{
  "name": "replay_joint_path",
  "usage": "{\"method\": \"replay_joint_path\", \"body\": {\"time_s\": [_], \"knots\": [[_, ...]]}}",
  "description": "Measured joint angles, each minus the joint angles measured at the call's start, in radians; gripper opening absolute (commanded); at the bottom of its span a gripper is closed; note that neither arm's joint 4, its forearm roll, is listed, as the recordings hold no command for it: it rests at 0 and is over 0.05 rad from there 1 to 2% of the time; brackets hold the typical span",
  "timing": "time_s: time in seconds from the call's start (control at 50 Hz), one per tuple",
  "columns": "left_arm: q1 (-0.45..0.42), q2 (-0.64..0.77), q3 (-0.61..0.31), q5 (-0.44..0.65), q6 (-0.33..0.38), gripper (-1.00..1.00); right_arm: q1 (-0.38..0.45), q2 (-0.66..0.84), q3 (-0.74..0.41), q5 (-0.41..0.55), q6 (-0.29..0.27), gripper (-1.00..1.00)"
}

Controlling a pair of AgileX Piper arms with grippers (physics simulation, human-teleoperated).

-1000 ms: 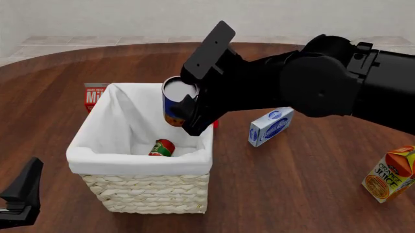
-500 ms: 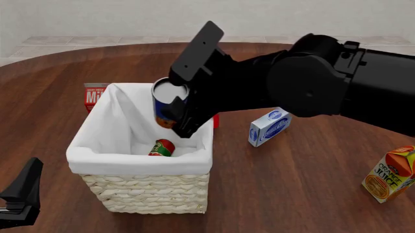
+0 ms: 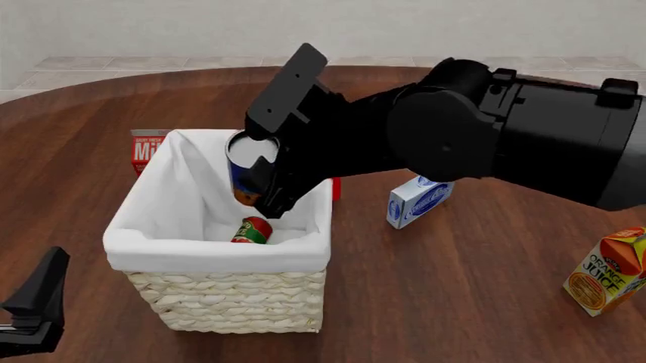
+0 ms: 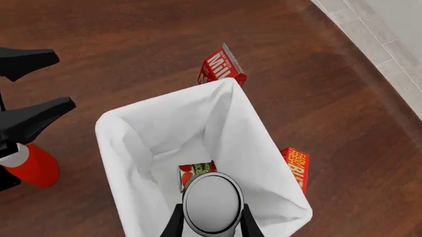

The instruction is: Pick up the alphabet soup and the tomato sauce, and put them in the basket.

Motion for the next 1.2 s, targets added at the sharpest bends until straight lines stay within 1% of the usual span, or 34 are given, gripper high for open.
{"method": "replay_joint_path", "body": {"time_s": [0.4, 1.0, 1.02, 1.2], "knots": [[0.003, 0.000, 0.000, -0.003, -0.005, 1.00, 0.001, 0.052, -0.006, 0.001, 0.000, -1.00], [0.005, 0.000, 0.000, -0.005, -0.009, 1.00, -0.003, 0.113, -0.013, 0.002, 0.017, -1.00], [0.005, 0.000, 0.000, -0.005, -0.009, 1.00, -0.004, 0.114, -0.013, 0.002, 0.017, 1.00], [0.005, 0.000, 0.000, -0.005, -0.009, 1.00, -0.006, 0.119, -0.020, 0.002, 0.028, 1.00]]}}
